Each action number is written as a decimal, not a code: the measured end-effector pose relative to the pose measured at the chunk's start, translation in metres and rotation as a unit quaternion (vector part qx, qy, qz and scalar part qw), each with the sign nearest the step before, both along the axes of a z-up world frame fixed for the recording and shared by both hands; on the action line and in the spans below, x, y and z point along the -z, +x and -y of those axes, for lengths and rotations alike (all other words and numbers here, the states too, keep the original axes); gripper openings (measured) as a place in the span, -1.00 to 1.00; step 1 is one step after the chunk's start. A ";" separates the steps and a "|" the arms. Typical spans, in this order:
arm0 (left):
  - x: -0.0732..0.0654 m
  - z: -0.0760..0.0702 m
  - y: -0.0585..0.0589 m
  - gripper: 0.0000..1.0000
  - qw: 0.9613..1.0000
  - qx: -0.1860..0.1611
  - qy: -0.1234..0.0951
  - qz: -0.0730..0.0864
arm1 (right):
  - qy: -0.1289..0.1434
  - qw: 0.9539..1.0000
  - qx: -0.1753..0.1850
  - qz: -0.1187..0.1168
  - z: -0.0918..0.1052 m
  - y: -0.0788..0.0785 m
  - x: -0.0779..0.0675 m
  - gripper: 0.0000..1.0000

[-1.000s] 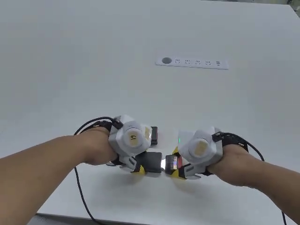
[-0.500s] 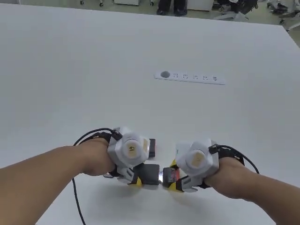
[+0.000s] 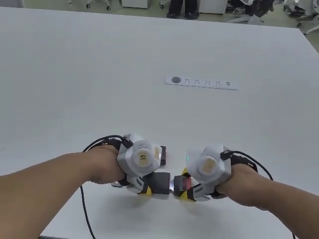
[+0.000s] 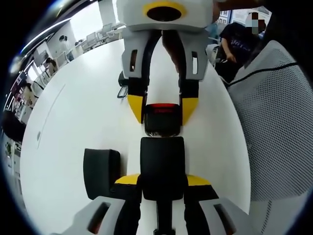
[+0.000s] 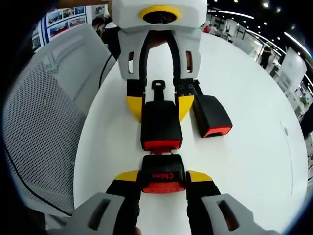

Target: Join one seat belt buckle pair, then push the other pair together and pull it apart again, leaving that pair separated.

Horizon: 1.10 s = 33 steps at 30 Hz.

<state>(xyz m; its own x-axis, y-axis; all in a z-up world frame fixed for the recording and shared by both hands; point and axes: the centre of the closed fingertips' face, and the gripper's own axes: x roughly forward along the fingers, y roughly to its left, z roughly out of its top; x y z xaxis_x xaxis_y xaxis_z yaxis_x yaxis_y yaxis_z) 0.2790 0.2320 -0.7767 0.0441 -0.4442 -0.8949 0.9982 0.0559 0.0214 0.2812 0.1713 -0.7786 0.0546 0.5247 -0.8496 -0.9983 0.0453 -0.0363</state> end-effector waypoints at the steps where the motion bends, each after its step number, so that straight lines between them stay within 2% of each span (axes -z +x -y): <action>1: 0.000 -0.001 0.001 -0.32 1.000 -0.003 0.000 0.000 | 0.002 1.000 0.008 -0.004 0.001 0.001 -0.001 -0.33; 3: 0.000 -0.001 0.000 -0.31 1.000 -0.011 0.004 -0.001 | 0.002 1.000 0.021 -0.011 0.002 0.002 0.000 -0.31; 5: -0.001 -0.001 -0.002 -0.28 1.000 -0.001 0.012 0.009 | 0.000 1.000 0.023 -0.009 0.002 0.002 0.000 -0.28; 6: -0.001 -0.002 -0.003 -0.25 1.000 -0.001 0.014 0.009 | -0.001 1.000 0.022 -0.008 0.003 0.002 -0.001 -0.28; 9: -0.004 -0.004 -0.006 -0.20 1.000 -0.004 0.010 0.000 | -0.005 1.000 0.019 -0.009 0.005 -0.002 -0.004 -0.24; 12: -0.011 -0.005 -0.005 -0.17 1.000 -0.011 0.002 -0.001 | 0.006 1.000 0.023 -0.011 0.004 -0.006 -0.014 -0.23; 13: -0.015 -0.004 -0.003 -0.17 1.000 -0.017 -0.006 0.000 | 0.009 1.000 0.023 -0.009 0.003 -0.004 -0.011 -0.22; 20: -0.047 0.004 0.008 -0.18 0.998 -0.047 -0.049 0.000 | 0.021 1.000 0.010 0.006 0.006 0.000 -0.031 -0.26; 21: -0.050 0.005 0.012 -0.18 0.997 -0.050 -0.052 0.005 | 0.021 1.000 0.010 0.007 0.006 0.001 -0.031 -0.26; 25: -0.055 0.003 0.031 -0.17 0.996 -0.058 -0.058 0.020 | 0.026 0.999 0.016 0.018 0.013 0.014 -0.043 -0.27; 27: -0.056 0.003 0.038 -0.17 0.996 -0.062 -0.060 0.024 | 0.023 0.999 0.019 0.021 0.019 0.020 -0.044 -0.27; 33: -0.049 0.001 0.048 -0.21 0.995 -0.079 -0.053 0.032 | 0.008 0.999 0.030 0.027 0.042 0.032 -0.039 -0.26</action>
